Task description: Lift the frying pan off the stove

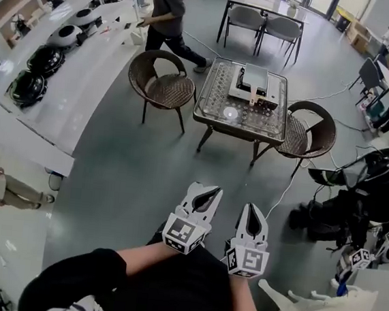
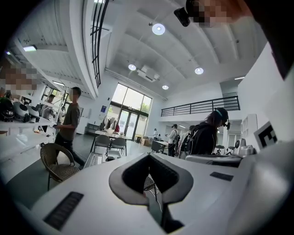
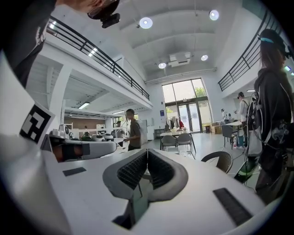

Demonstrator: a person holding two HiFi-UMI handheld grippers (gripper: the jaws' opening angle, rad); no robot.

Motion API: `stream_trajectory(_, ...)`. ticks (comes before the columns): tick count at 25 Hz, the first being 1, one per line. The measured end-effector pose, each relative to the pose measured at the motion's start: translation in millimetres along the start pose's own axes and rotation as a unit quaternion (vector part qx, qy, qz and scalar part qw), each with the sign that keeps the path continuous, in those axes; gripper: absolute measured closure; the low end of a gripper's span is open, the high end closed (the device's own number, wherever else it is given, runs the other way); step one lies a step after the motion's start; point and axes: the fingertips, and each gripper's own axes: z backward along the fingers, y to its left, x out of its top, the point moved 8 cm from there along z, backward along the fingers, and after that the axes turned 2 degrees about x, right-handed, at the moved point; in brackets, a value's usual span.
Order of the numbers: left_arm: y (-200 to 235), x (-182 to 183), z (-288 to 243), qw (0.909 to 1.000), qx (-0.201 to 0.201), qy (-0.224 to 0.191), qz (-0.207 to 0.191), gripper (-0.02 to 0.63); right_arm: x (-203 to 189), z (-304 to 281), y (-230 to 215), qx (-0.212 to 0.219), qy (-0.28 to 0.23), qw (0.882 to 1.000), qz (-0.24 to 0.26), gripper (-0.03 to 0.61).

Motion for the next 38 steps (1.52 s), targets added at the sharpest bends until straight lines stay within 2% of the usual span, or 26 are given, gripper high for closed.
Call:
stream_trajectory(3,15,0,-23,1.0,0.004,-0.002,0.004,0.603,-3,-29,-9,0.004,0.014,1.0,0.002,0.548)
stream_trajectory(9,84,8,-85,0.9983,0.03,0.009,0.05,0.603,4,-111,-23,0.015,0.044,0.999,0.013,0.548)
stream_trajectory(14,141,23,-148,0.9983,0.038,0.013,0.042,0.603,21,-195,-44,0.005,0.053,0.998,0.016,0.548)
stream_trajectory(26,235,67,-258,0.9995,0.025,0.018,0.008,0.603,61,-350,-72,-0.005,0.05,0.999,0.009,0.548)
stream_trajectory(34,288,75,-310,0.9996,0.006,0.016,0.024,0.603,67,-415,-81,-0.029,0.057,0.998,0.013,0.548)
stream_trajectory(38,302,79,-321,0.9997,-0.003,0.008,0.023,0.603,69,-424,-84,-0.035,0.067,0.997,0.019,0.548)
